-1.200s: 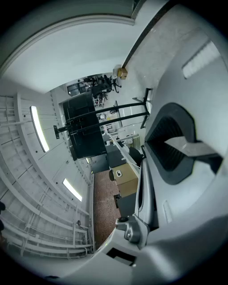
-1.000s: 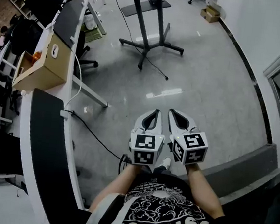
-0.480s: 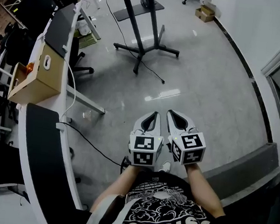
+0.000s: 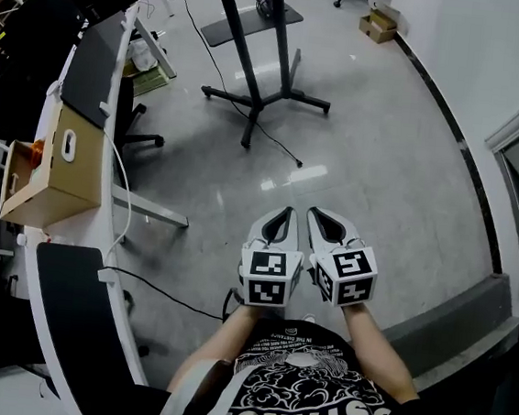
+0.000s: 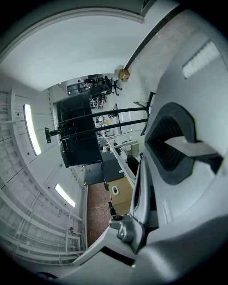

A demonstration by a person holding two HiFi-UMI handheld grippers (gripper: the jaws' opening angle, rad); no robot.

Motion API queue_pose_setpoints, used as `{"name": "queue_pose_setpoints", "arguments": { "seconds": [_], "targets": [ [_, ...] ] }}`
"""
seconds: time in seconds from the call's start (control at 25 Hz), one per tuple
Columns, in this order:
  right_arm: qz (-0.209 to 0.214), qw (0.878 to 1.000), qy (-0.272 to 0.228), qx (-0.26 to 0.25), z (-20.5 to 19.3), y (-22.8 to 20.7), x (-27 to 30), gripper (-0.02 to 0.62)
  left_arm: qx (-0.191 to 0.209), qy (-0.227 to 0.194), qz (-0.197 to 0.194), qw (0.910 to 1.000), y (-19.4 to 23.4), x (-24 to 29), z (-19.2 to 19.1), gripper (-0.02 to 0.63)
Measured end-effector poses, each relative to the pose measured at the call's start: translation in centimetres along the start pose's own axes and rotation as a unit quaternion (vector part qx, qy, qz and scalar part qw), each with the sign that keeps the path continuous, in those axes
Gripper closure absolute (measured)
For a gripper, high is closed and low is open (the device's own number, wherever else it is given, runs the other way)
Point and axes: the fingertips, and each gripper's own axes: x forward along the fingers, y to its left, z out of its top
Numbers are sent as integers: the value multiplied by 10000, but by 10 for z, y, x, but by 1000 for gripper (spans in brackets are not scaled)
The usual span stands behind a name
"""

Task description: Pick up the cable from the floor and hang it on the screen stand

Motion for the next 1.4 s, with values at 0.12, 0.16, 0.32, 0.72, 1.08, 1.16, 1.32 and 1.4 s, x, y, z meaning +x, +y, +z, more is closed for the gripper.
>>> {"name": "queue_pose_setpoints", "arguments": {
  "seconds": [0.12, 0.16, 0.32, 0.72, 1.08, 1.16, 1.32, 1.4],
  "targets": [
    [-16, 9999, 156, -7, 5, -9, 29, 591, -31, 72, -49, 10000, 20, 24, 10, 607],
    [-48, 9998, 178, 4, 9, -13, 38, 590, -43, 104, -74, 9999, 26, 31, 13, 608],
    [-95, 9993, 374, 27, 18, -21, 80, 591, -107, 222, -148, 9996, 54, 60, 22, 607],
    [-101, 9973, 727, -101, 45, -27, 166, 591, -391, 383, -293, 9981, 127, 119, 47, 607],
    [-9, 9963, 842, -198, 58, -27, 218, 590, -542, 351, -228, 9977, 171, 147, 59, 607],
    [26, 9961, 855, -209, 59, -29, 229, 591, -581, 368, -202, 9974, 178, 153, 59, 607],
    [117, 9956, 872, -311, 65, -36, 253, 590, -632, 373, -107, 9972, 192, 170, 62, 607],
    [179, 9952, 887, -363, 68, -41, 267, 591, -684, 368, -28, 9970, 201, 181, 64, 607]
  ]
}}
